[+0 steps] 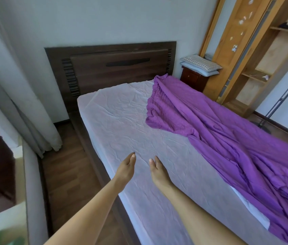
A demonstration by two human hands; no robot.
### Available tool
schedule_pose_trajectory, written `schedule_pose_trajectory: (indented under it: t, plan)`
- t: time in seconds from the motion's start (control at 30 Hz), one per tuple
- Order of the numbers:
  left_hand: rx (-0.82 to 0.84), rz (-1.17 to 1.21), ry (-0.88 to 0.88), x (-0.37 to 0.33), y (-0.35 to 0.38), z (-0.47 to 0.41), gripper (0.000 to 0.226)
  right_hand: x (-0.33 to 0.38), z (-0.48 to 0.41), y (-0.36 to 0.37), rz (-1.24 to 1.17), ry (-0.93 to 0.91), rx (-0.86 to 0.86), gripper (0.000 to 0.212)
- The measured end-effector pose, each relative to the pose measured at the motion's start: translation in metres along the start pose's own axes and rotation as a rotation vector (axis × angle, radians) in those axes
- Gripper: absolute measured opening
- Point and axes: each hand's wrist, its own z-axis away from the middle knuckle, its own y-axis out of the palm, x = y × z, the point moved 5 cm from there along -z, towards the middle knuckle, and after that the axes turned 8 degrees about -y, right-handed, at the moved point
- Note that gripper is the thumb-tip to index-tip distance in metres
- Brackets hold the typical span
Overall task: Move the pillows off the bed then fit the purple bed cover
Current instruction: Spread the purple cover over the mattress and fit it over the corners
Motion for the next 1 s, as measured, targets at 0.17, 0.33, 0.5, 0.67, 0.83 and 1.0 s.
schedule_pose_trajectory:
  t: [0.17,0.33,0.5,0.67,0.83,1.0]
  plan:
    - [0.052,-0.013,0.000,-0.008,-0.015,-0.038,0.052,0.014,-0.035,0.007,0.002,0.031,-0.062,0.056]
    - [0.127,-0.010,-0.015,-0.016,-0.028,-0.073,0.052,0.024,-0.060,0.020,-0.005,0.061,-0.109,0.057]
    - [0.202,-0.032,-0.014,-0.021,-0.020,-0.089,0.051,0.019,-0.066,0.018,0.001,0.118,-0.172,0.056]
    - [0.253,-0.043,-0.004,-0.021,0.001,-0.081,0.050,0.010,-0.052,0.005,0.003,0.137,-0.226,0.057]
    - [0.253,-0.043,0.010,-0.018,0.015,-0.050,0.051,0.005,-0.024,-0.005,-0.015,0.121,-0.207,0.058]
    - [0.176,-0.019,0.035,-0.015,0.027,-0.004,0.050,0.002,0.017,-0.018,-0.011,0.051,-0.162,0.058]
